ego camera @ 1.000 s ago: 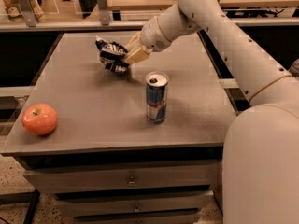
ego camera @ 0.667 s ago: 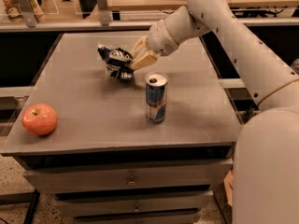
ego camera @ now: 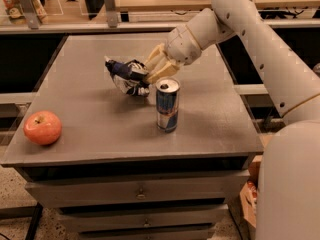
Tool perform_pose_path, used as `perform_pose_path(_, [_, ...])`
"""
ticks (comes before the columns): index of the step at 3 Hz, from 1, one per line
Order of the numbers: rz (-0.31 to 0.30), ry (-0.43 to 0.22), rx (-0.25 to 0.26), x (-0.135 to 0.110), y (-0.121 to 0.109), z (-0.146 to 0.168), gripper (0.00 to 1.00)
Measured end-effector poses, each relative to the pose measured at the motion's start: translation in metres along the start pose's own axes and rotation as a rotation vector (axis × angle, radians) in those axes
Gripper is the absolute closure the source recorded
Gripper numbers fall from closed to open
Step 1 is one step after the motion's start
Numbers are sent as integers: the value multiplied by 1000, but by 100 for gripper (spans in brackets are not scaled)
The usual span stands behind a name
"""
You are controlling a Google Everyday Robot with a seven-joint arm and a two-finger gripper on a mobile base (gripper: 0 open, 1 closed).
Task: Move blue chip bag near redbull can
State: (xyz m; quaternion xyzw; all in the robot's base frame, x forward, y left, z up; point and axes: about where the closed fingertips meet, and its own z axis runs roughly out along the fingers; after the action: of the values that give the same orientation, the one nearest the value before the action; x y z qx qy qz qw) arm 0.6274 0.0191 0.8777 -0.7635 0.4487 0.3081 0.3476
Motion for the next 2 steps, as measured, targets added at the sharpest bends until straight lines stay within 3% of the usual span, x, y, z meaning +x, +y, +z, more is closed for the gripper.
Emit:
perform_pose_path(1, [-29,-19,-29,-4,12,-7,59])
perform_pose_path(2, [-30,-22,-22,-4,9,-4,36])
